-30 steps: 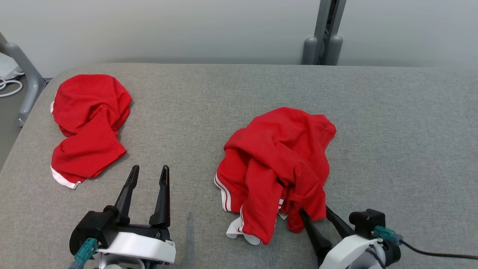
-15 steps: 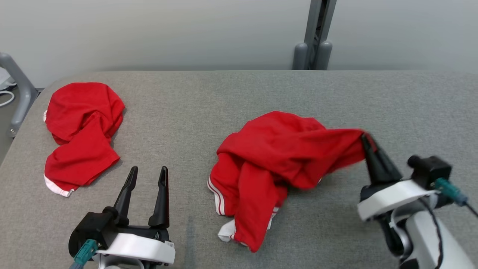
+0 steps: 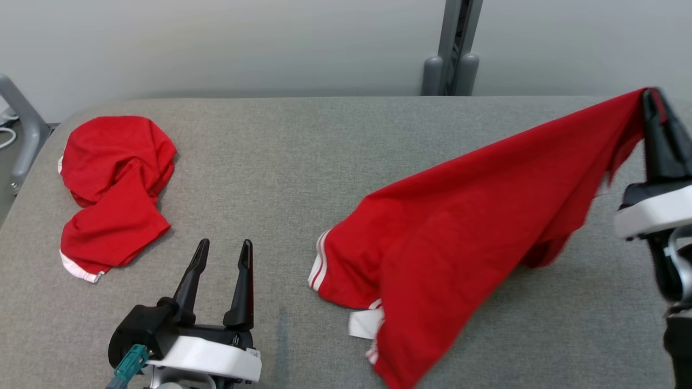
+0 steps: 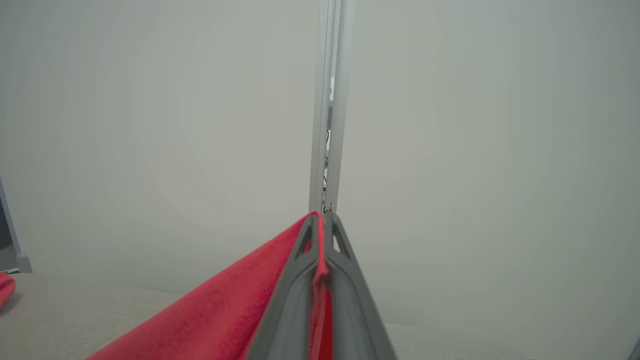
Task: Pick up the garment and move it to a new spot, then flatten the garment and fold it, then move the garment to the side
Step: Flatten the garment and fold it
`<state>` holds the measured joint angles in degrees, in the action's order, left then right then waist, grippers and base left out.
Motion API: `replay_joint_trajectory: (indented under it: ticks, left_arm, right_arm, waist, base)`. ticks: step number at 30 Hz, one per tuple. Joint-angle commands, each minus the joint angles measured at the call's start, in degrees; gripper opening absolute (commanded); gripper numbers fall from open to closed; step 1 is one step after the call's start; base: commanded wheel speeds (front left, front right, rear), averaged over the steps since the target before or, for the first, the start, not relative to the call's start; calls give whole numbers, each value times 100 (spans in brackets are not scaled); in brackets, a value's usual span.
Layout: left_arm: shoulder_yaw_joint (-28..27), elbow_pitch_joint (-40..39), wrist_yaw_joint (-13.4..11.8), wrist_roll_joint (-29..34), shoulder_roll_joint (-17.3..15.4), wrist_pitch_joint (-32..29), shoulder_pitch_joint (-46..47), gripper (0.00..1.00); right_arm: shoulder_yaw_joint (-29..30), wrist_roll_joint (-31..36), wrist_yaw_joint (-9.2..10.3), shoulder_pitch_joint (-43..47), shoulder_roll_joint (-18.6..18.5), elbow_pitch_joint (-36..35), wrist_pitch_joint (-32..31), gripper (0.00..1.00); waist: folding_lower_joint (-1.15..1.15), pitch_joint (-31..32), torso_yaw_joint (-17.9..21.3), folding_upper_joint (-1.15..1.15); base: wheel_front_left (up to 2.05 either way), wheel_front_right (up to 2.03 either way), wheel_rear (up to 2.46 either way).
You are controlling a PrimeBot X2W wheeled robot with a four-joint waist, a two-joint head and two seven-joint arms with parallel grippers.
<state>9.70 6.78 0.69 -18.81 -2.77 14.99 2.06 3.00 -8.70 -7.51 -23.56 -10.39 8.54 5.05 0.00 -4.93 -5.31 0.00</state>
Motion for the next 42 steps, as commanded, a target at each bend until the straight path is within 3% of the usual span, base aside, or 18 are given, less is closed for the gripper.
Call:
replay_joint_trajectory:
  ticks: [1,6,8,12,17,22,28,33,34,35,38,42]
  left_arm:
    - [5,-13,-17,-46,-20,21,96,100]
    - [51,5,7,-75,-19,21,157,100]
    - [70,28,22,-79,-21,22,193,100]
    - [87,62,45,-75,-19,21,193,100]
    - [113,90,44,-80,-21,21,136,100]
    - [185,109,26,-102,-20,21,131,100]
    - [290,137,19,-141,-21,22,177,100]
    - [321,161,3,-150,-20,22,197,100]
    - [324,164,-5,-150,-21,22,197,100]
    - [330,163,-13,-161,-20,22,199,100]
    - [335,168,-32,-178,-19,22,187,100]
    - [276,158,-74,-170,-20,21,142,100]
  right_arm:
    - [134,90,4,-127,-59,-55,-95,0]
    - [516,254,4,-616,-366,38,-289,0]
    - [727,427,4,-1073,-647,158,-374,0]
    - [451,560,3,-1806,-972,196,-402,0]
    - [-887,334,3,-2456,-874,-25,-428,0]
    - [-2318,-38,4,-2487,-280,2,-443,0]
    - [-3903,-530,4,-2036,376,959,-239,0]
    - [-5215,-980,4,-1767,620,1965,-142,0]
    - [-5426,-1052,4,-1750,647,2117,-105,47]
    - [-5613,-1150,4,-1724,676,2276,-122,100]
    - [-6067,-1444,4,-1735,718,2544,-146,100]
    - [-6243,-1624,4,-1859,717,2735,-94,100]
  waist:
    - [0,-51,-52,0]
    - [0,-156,-185,0]
    - [0,-174,-262,0]
    - [0,-158,-337,0]
    - [0,-105,-394,0]
    - [0,-70,-485,0]
    - [0,-66,-714,0]
    - [0,-68,-912,0]
    - [0,-71,-948,0]
    - [0,-73,-980,0]
    - [0,-65,-1023,0]
    - [0,-42,-968,0]
  base:
    - [0,0,0]
    - [0,0,0]
    - [0,0,0]
    - [0,0,0]
    - [0,0,0]
    - [0,0,0]
    - [0,0,0]
    - [0,0,0]
    - [0,0,0]
    - [0,0,0]
    - [0,0,0]
    - [0,0,0]
